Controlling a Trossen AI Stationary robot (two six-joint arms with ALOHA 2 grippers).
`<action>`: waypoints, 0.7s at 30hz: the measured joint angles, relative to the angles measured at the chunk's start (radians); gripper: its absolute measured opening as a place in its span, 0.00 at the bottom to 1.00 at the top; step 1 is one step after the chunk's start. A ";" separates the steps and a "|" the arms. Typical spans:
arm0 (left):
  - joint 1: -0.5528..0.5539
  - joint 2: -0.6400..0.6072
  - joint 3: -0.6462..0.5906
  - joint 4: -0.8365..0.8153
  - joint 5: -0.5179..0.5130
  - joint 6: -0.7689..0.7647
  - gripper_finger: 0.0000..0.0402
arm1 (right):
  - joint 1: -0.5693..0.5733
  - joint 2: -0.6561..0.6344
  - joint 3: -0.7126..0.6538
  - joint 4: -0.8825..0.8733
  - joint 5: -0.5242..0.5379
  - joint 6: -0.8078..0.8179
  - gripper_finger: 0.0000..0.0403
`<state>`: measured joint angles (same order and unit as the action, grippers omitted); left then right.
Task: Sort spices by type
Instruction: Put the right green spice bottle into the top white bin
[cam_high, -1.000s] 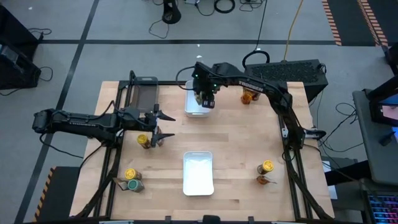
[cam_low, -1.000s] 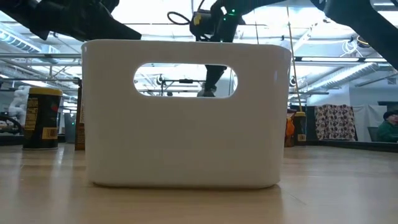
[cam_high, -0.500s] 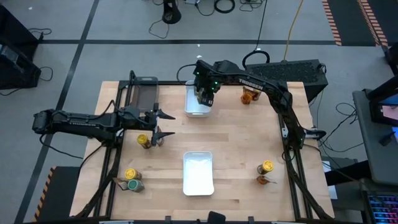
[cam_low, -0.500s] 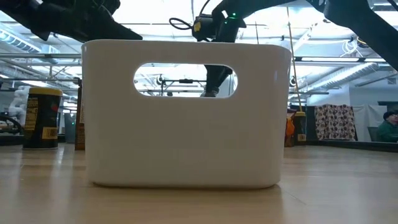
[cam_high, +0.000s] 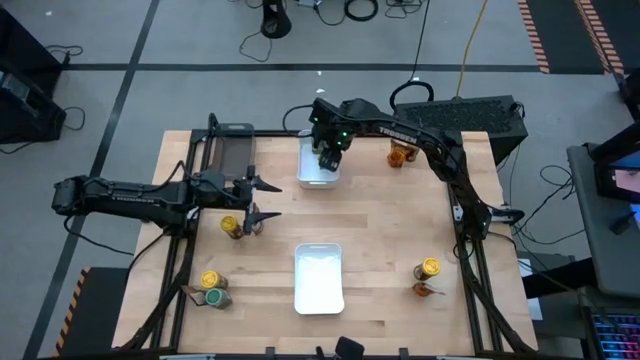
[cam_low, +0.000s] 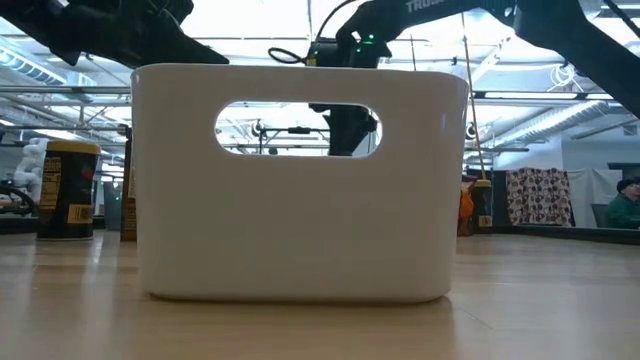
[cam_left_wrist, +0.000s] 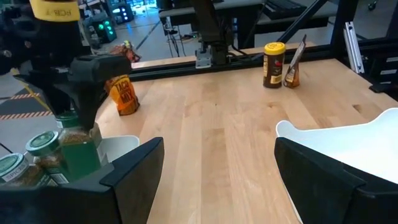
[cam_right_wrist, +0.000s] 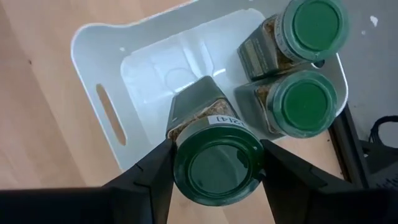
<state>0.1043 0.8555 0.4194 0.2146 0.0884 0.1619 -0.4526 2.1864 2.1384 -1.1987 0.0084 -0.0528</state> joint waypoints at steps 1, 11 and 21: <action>0.000 0.000 0.000 0.000 0.000 0.000 0.77 | 0.000 0.000 0.000 0.004 0.002 0.003 0.45; 0.009 0.000 0.000 -0.039 -0.257 -0.026 0.77 | -0.013 0.008 0.001 -0.003 0.027 0.116 0.45; 0.013 0.000 0.000 -0.042 -0.284 -0.027 0.77 | -0.018 0.008 0.001 0.003 0.046 0.127 0.45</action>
<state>0.1177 0.8555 0.4194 0.1728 -0.1955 0.1350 -0.4703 2.1944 2.1395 -1.1954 0.0544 0.0744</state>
